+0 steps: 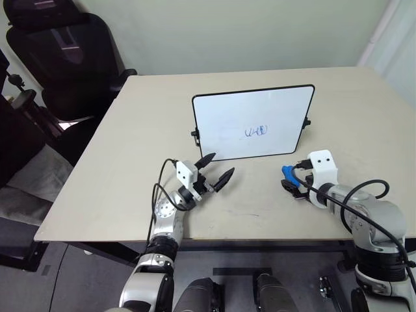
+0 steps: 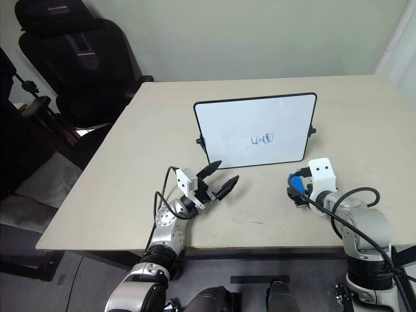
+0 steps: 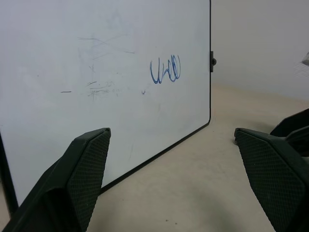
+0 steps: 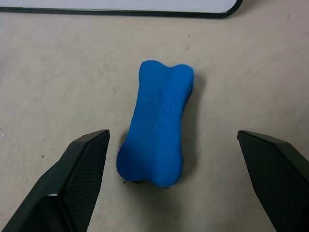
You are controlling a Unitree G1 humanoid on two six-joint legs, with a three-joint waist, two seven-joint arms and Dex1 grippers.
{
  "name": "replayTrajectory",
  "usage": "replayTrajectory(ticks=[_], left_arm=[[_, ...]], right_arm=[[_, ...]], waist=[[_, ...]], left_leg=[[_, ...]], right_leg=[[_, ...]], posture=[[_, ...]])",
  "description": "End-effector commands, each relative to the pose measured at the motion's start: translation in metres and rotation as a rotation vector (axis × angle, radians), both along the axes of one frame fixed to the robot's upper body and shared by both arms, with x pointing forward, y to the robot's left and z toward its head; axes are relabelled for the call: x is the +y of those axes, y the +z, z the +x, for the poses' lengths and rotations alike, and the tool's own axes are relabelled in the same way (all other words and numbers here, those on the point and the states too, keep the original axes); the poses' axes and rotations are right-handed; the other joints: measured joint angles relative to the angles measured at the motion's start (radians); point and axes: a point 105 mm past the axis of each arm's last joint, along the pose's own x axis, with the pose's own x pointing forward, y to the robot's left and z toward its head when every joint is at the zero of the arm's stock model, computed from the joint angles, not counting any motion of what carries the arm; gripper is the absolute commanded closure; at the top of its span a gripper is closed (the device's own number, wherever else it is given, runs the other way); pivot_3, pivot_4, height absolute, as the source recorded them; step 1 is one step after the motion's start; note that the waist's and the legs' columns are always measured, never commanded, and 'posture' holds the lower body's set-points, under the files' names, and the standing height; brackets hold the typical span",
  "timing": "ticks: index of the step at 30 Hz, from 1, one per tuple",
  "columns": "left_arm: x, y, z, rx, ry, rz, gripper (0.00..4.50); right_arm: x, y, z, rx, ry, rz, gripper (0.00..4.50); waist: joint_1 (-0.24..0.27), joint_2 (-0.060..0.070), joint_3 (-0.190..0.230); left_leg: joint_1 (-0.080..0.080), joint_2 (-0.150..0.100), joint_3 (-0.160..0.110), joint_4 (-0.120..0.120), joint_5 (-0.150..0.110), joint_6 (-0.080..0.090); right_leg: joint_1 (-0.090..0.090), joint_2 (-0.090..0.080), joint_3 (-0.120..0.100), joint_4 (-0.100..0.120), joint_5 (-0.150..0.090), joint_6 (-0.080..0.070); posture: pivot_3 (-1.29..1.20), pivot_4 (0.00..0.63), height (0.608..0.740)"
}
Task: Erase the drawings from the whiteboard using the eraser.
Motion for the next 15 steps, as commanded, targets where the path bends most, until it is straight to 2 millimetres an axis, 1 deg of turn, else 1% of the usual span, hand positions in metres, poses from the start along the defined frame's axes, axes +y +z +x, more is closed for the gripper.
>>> replayTrajectory(ticks=[1,4,11,13,15], left_arm=[[0.0018,-0.0155,-0.0052,0.045,0.019,-0.014,0.0],[0.0029,-0.0156,-0.0052,0.043,0.024,-0.011,0.0],[0.0059,-0.0158,-0.0059,0.042,0.031,-0.005,0.0],[0.0065,-0.016,-0.006,0.043,0.032,-0.005,0.0],[0.0065,-0.0161,-0.006,0.044,0.03,-0.004,0.0]], right_arm=[[0.0075,0.0047,0.0012,-0.023,0.035,-0.003,0.01],[0.0077,0.0031,0.0013,-0.024,0.038,-0.015,0.57],[0.008,0.0004,-0.0004,-0.018,0.047,-0.024,2.88],[0.008,0.0006,-0.0012,-0.023,0.052,-0.031,3.46],[0.0056,0.0026,0.0,-0.043,0.041,-0.043,3.88]], waist=[[0.0,0.0,0.0],[0.0,0.0,0.0],[-0.003,0.0,0.0],[-0.004,0.0,0.0],[-0.006,0.0,0.0]], left_leg=[[0.0,0.0,0.0,0.0,0.0,0.0],[0.0,0.0,0.0,0.0,0.0,0.0],[0.0,0.0,0.0,0.0,0.0,0.0],[0.0,0.0,0.0,0.0,0.0,0.0],[0.0,0.0,0.0,0.0,0.0,0.0]], right_leg=[[0.0,0.0,0.0,0.0,0.0,0.0],[0.0,0.0,0.0,0.0,0.0,0.0],[0.0,0.0,0.0,0.0,0.0,0.0],[0.0,0.001,0.0,0.0,0.0,0.0],[0.0,0.001,0.0,0.0,0.0,0.0]], posture=[[0.0,0.15,0.726],[0.0,0.15,0.726],[0.0,0.15,0.726],[0.0,0.15,0.726],[0.0,0.15,0.726]])
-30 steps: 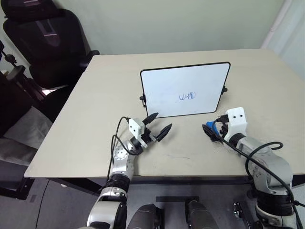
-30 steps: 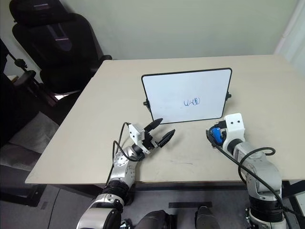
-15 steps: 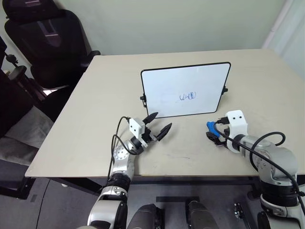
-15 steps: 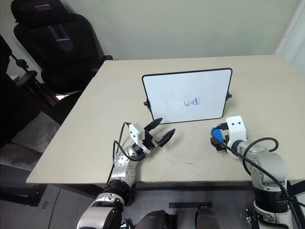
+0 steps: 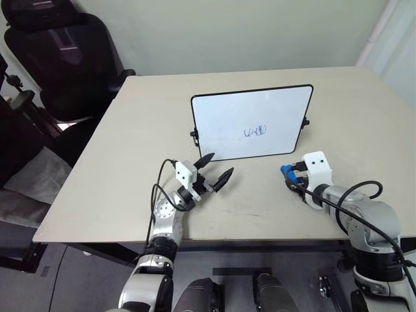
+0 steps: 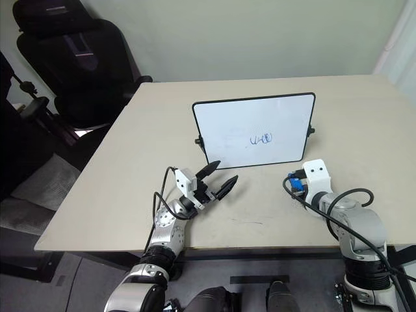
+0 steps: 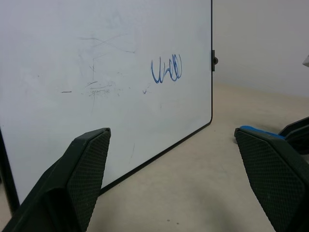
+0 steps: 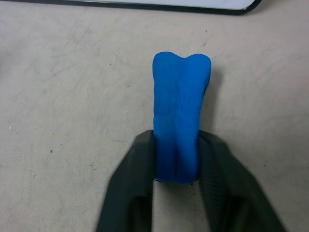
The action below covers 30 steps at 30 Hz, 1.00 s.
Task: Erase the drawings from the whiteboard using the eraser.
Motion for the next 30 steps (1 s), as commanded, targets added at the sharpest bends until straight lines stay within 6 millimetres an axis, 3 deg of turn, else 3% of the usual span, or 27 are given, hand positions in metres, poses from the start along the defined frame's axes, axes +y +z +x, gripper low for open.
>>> replayTrajectory(ticks=[1,7,15,25,30], left_arm=[[0.003,-0.016,-0.006,0.045,0.011,-0.009,0.0],[0.0,-0.016,-0.007,0.048,0.002,-0.014,0.0],[0.003,-0.015,-0.006,0.048,0.007,-0.01,0.0],[0.008,-0.011,-0.004,0.032,0.005,0.003,0.0],[0.015,-0.003,-0.003,0.005,0.018,-0.003,0.0]], right_arm=[[0.0,0.006,0.0,-0.041,0.004,-0.014,4.0],[0.008,0.023,0.002,-0.128,0.057,-0.001,4.07],[0.05,0.071,0.009,-0.387,0.195,0.074,4.07],[0.063,0.086,0.042,-0.486,0.152,0.086,4.07],[0.063,0.083,0.053,-0.501,0.132,0.061,4.07]], waist=[[-0.001,0.0,0.0],[-0.001,0.0,0.0],[-0.004,0.0,0.0],[-0.003,0.002,-0.001],[-0.003,0.004,-0.003]], left_leg=[[0.0,0.0,0.0,0.0,0.0,0.0],[0.0,0.0,0.0,0.0,-0.001,-0.001],[-0.001,0.0,0.0,0.0,-0.001,-0.001],[-0.001,0.0,0.0,0.0,0.0,0.001],[-0.001,0.001,0.0,0.0,0.0,0.001]], right_leg=[[0.0,0.0,0.0,0.0,0.0,0.0],[0.0,0.0,0.0,0.0,0.0,0.0],[0.0,0.001,0.001,0.0,0.0,0.0],[-0.002,0.001,0.001,0.0,0.002,-0.002],[-0.004,0.001,0.001,0.0,0.002,-0.003]], posture=[[0.0,0.15,0.726],[0.0,0.15,0.726],[0.0,0.15,0.726],[0.0,0.15,0.726],[0.0,0.15,0.726]])
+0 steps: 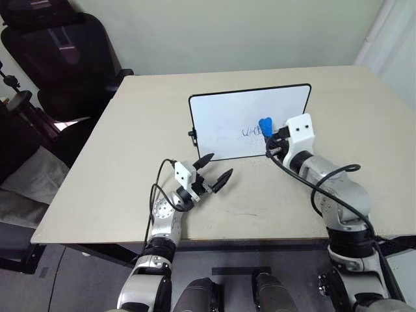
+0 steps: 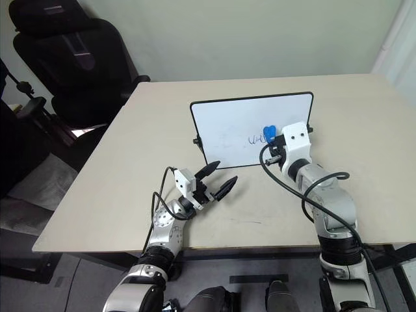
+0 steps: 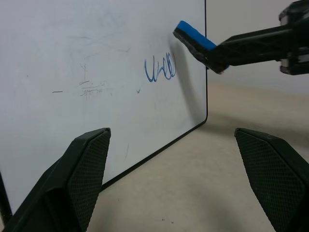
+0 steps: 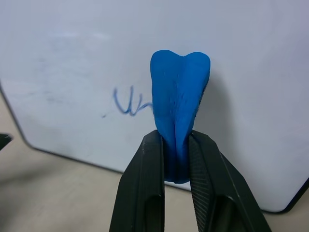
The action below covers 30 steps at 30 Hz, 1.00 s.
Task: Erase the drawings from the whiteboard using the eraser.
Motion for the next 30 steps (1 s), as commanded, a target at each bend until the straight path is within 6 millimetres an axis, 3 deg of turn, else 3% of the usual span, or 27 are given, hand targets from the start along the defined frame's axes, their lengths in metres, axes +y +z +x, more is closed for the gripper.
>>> replayTrajectory(ticks=[1,7,13,16,23,25,27,30], left_arm=[[0.01,-0.005,-0.001,0.022,0.025,-0.022,0.0],[0.013,-0.004,0.0,0.024,0.029,-0.022,0.0],[0.014,-0.004,0.0,0.019,0.039,-0.02,0.0],[0.014,-0.004,0.001,0.017,0.044,-0.018,0.0],[0.014,-0.004,0.002,0.018,0.049,-0.016,0.0],[0.014,-0.004,0.002,0.019,0.049,-0.016,0.0],[0.013,-0.004,0.002,0.02,0.049,-0.016,0.0],[0.013,-0.005,0.002,0.019,0.049,-0.016,0.0]], right_arm=[[0.004,0.01,0.005,-0.061,-0.01,-0.006,4.07],[0.023,-0.01,0.006,0.003,0.045,-0.036,4.07],[0.028,-0.021,0.003,0.038,0.06,-0.081,4.07],[0.024,-0.011,0.008,0.008,0.049,-0.077,4.07],[0.017,0.035,0.015,-0.111,0.023,-0.043,4.07],[0.017,0.038,0.015,-0.118,0.027,-0.039,4.07],[0.018,0.03,0.016,-0.092,0.032,-0.048,4.07],[0.018,-0.003,0.015,0.004,0.036,-0.091,4.07]], waist=[[0.0,0.0,0.0],[-0.006,-0.002,0.001],[-0.006,-0.002,0.002],[-0.006,-0.002,0.002],[-0.008,-0.004,0.002],[-0.008,-0.004,0.002],[-0.008,-0.004,0.002],[-0.008,-0.004,0.002]], left_leg=[[0.0,0.0,0.0,0.0,0.0,0.0],[-0.001,0.001,0.0,0.0,0.001,-0.001],[-0.001,0.001,0.0,0.0,0.001,-0.002],[-0.001,0.001,0.0,0.0,0.001,-0.002],[-0.006,0.001,0.0,0.0,0.003,-0.003],[-0.007,0.002,0.0,0.0,0.004,-0.004],[-0.006,0.002,0.0,0.0,0.004,-0.003],[-0.007,0.002,0.0,0.0,0.004,-0.003]], right_leg=[[0.0,0.0,0.0,0.0,0.0,0.0],[0.0,0.001,0.0,0.0,0.003,-0.004],[-0.004,0.001,0.0,0.0,0.003,-0.005],[-0.004,0.001,0.0,0.0,0.003,-0.005],[-0.005,0.001,-0.001,0.0,0.006,-0.008],[-0.005,0.001,-0.001,0.0,0.006,-0.008],[-0.005,0.002,-0.001,0.0,0.006,-0.008],[-0.005,0.002,-0.001,0.0,0.006,-0.008]], posture=[[0.0,0.15,0.726],[0.0,0.15,0.726],[0.0,0.15,0.726],[0.0,0.15,0.726],[0.0,0.15,0.726],[0.0,0.15,0.726],[0.0,0.15,0.726],[0.0,0.15,0.726]])
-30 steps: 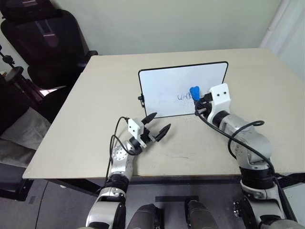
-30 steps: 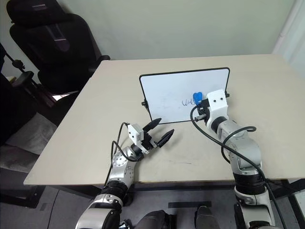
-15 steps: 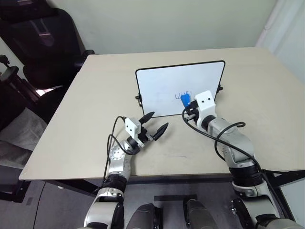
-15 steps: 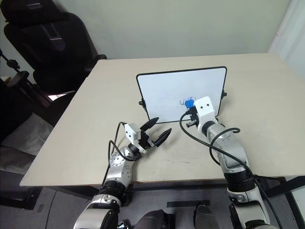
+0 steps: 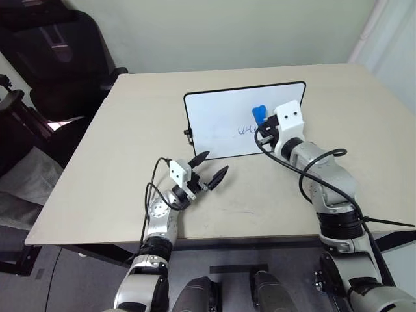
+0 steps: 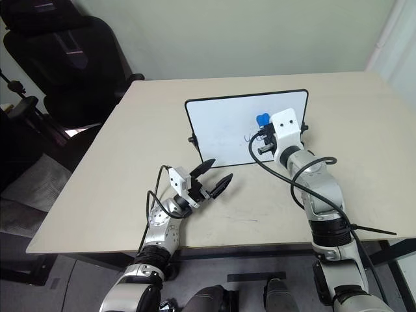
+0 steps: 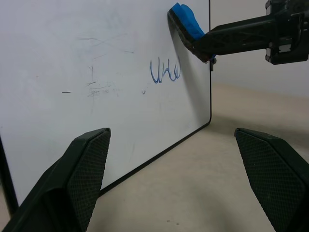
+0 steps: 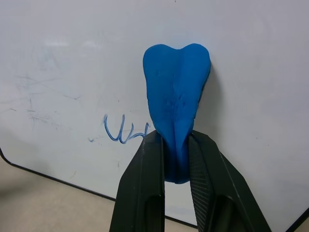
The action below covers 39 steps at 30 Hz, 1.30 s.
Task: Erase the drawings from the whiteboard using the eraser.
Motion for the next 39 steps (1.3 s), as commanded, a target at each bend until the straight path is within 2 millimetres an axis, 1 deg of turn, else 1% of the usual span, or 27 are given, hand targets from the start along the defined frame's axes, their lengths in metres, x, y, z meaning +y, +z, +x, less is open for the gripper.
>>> replayTrajectory(ticks=[1,2,5,6,8,10,14,18,20,22,26,28,30,35,37,39], left_arm=[[0.002,-0.008,-0.002,0.015,0.017,-0.011,0.0],[0.003,-0.008,-0.002,0.014,0.018,-0.011,0.0],[0.003,-0.007,-0.003,0.011,0.022,-0.01,0.0],[0.004,-0.007,-0.004,0.01,0.024,-0.01,0.0],[0.005,-0.007,-0.004,0.009,0.027,-0.01,0.0],[0.006,-0.008,-0.005,0.01,0.031,-0.01,0.0],[0.007,-0.008,-0.005,0.012,0.032,-0.011,0.0],[0.006,-0.009,-0.006,0.014,0.029,-0.012,0.0],[0.006,-0.009,-0.006,0.015,0.028,-0.012,0.0],[0.005,-0.009,-0.007,0.016,0.026,-0.013,0.0],[0.004,-0.01,-0.007,0.018,0.022,-0.015,0.0],[0.003,-0.01,-0.008,0.017,0.022,-0.015,0.0],[0.004,-0.01,-0.009,0.015,0.024,-0.016,0.0],[0.004,-0.01,-0.01,0.018,0.024,-0.018,0.0],[0.004,-0.011,-0.01,0.021,0.023,-0.02,0.0],[0.004,-0.011,-0.011,0.022,0.024,-0.02,0.0]], right_arm=[[0.001,-0.029,-0.002,0.078,0.004,-0.049,4.07],[0.001,-0.039,-0.003,0.101,0.002,-0.06,4.07],[-0.002,-0.058,-0.004,0.152,-0.014,-0.072,4.07],[-0.003,-0.062,-0.005,0.164,-0.021,-0.071,4.07],[-0.004,-0.062,-0.004,0.166,-0.024,-0.067,4.07],[-0.003,-0.052,-0.003,0.138,-0.021,-0.051,4.07],[-0.003,-0.018,0.003,0.05,-0.015,-0.018,4.07],[-0.003,0.002,0.004,0.005,-0.017,-0.008,4.07],[-0.003,0.007,0.004,-0.004,-0.02,0.002,4.07],[-0.004,0.001,0.004,0.015,-0.024,-0.003,4.07],[-0.005,-0.033,0.001,0.111,-0.028,-0.019,4.07],[-0.005,-0.046,-0.001,0.152,-0.03,-0.038,4.07],[-0.003,-0.049,-0.003,0.162,-0.024,-0.041,4.07],[0.002,-0.032,-0.001,0.132,-0.011,0.007,4.07],[0.006,-0.011,0.003,0.093,0.002,0.037,4.07],[0.012,0.005,0.004,0.061,0.023,0.061,4.07]], waist=[[0.0,0.0,0.0],[0.0,0.0,0.0],[0.0,0.0,0.0],[0.0,0.0,0.0],[0.0,0.0,0.0],[0.0,0.0,0.0],[-0.004,0.0,0.0],[-0.008,-0.001,0.0],[-0.008,-0.001,0.0],[-0.008,-0.001,0.0],[-0.007,-0.001,0.0],[-0.007,-0.001,0.0],[-0.008,-0.001,0.0],[-0.012,-0.001,0.0],[-0.013,-0.001,0.0],[-0.014,-0.001,0.0]], left_leg=[[0.0,0.0,0.0,0.0,0.0,0.0],[0.0,0.0,0.0,0.0,0.0,0.0],[0.0,0.0,0.0,0.0,0.0,0.0],[0.0,0.0,0.0,0.0,0.0,0.0],[-0.001,0.0,0.0,0.0,0.001,-0.001],[-0.001,0.0,0.0,0.0,0.001,-0.001],[-0.002,0.0,0.0,0.0,0.001,-0.001],[-0.002,0.001,0.0,0.0,0.001,-0.001],[-0.002,0.001,0.0,0.0,0.001,-0.001],[-0.002,0.001,0.0,0.0,0.001,-0.001],[-0.002,0.001,0.0,0.0,0.001,-0.001],[-0.002,0.001,0.0,0.0,0.001,-0.001],[-0.002,0.001,0.0,0.0,0.001,-0.001],[-0.003,0.001,0.0,0.0,0.001,-0.001],[-0.003,0.001,0.0,0.0,0.001,-0.001],[-0.004,0.001,0.001,0.0,0.001,-0.001]], right_leg=[[0.0,0.0,0.0,0.0,0.0,0.0],[0.0,0.0,0.0,0.0,0.0,0.0],[0.0,0.0,0.0,0.0,0.0,0.0],[0.0,0.0,0.0,0.0,0.0,0.0],[-0.001,0.0,0.0,0.0,0.0,0.0],[-0.001,0.0,0.0,0.0,0.0,0.0],[-0.002,0.0,0.0,0.0,0.0,0.0],[-0.002,0.0,0.0,0.0,0.001,-0.002],[-0.002,0.0,0.0,0.0,0.001,-0.002],[-0.002,0.0,0.0,0.0,0.001,-0.002],[-0.002,0.0,0.0,0.0,0.001,-0.001],[-0.002,0.0,-0.001,0.0,0.001,-0.001],[-0.002,0.0,0.0,0.0,0.001,-0.001],[-0.003,0.001,-0.001,0.0,0.001,-0.001],[-0.003,0.001,0.0,0.0,0.001,-0.001],[-0.004,0.001,0.0,0.0,0.001,-0.001]], posture=[[0.0,0.15,0.726],[0.0,0.15,0.726],[0.0,0.15,0.726],[0.0,0.15,0.726],[0.0,0.15,0.726],[0.0,0.15,0.726],[0.0,0.15,0.726],[0.0,0.15,0.726],[0.0,0.15,0.726],[0.0,0.15,0.726],[0.0,0.15,0.726],[0.0,0.15,0.726],[0.0,0.15,0.726],[0.0,0.15,0.726],[0.0,0.15,0.726],[0.0,0.15,0.726]])
